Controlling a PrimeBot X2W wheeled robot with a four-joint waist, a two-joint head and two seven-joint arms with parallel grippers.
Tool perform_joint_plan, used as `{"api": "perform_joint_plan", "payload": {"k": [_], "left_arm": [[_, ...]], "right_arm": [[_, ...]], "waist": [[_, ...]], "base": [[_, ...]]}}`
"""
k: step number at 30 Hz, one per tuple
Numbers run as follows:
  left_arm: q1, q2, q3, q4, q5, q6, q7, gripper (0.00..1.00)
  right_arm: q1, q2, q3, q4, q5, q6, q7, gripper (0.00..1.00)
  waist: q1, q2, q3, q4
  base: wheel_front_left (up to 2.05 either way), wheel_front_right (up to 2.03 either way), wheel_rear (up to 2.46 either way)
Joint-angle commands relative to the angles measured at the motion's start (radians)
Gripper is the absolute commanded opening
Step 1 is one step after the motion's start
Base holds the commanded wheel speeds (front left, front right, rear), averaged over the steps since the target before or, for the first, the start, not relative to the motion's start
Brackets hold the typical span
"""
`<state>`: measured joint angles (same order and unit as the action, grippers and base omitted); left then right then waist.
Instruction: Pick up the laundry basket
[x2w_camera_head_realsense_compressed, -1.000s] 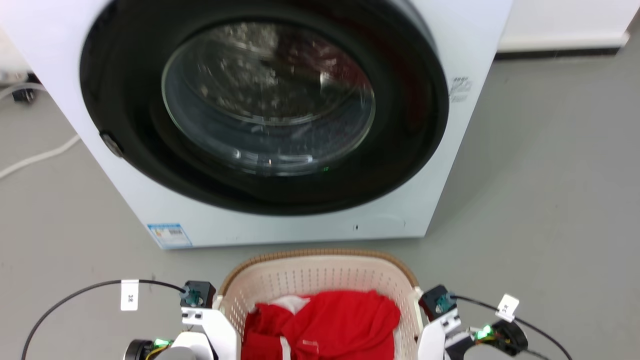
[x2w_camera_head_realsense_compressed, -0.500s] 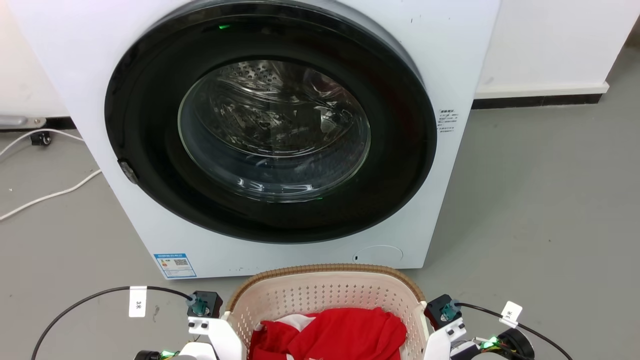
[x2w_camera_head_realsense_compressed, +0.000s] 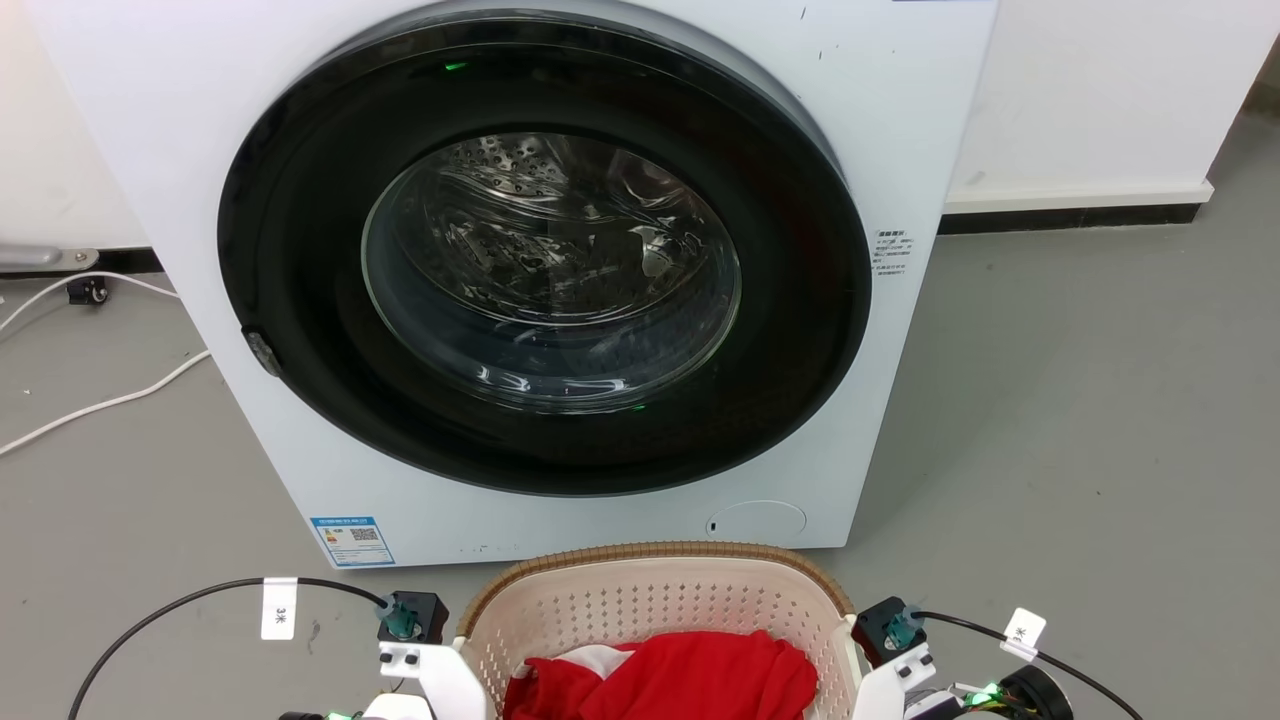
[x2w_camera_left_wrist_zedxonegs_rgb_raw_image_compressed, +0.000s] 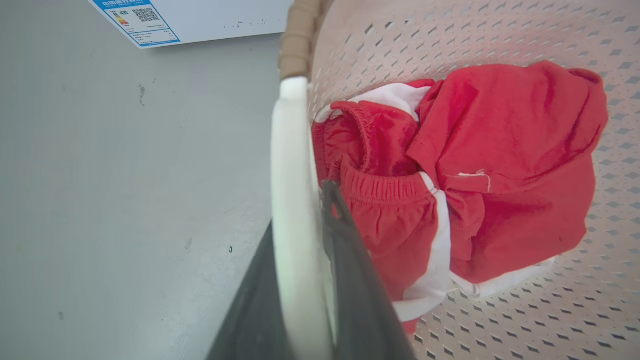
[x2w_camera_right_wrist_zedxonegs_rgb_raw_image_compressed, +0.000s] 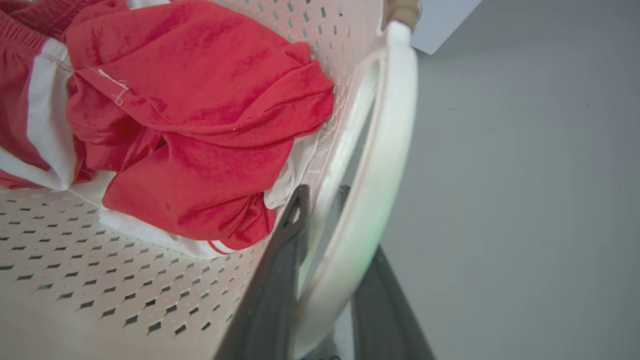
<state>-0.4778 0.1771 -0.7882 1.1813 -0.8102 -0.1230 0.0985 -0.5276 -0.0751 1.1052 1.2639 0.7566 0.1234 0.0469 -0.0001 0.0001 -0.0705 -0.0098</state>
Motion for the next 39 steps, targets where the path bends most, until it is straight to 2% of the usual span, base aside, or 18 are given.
{"api": "perform_joint_plan", "payload": {"k": [1, 39], "left_arm": [[-0.001, -0.012, -0.014, -0.012, -0.010, -0.013, -0.001, 0.00], [-0.026, 0.005, -0.160, 0.014, -0.168, -0.013, -0.047, 0.00]], "right_arm": [[-0.001, 0.007, 0.012, -0.006, 0.002, 0.013, -0.004, 0.00], [-0.013, 0.001, 0.103, 0.013, 0.094, 0.013, -0.010, 0.00]], "waist": [[0.0001, -0.0001, -0.001, 0.001], [0.0001, -0.0001, -0.002, 0.004]], "base": [[0.00, 0.00, 0.00], [0.00, 0.00, 0.00]]}}
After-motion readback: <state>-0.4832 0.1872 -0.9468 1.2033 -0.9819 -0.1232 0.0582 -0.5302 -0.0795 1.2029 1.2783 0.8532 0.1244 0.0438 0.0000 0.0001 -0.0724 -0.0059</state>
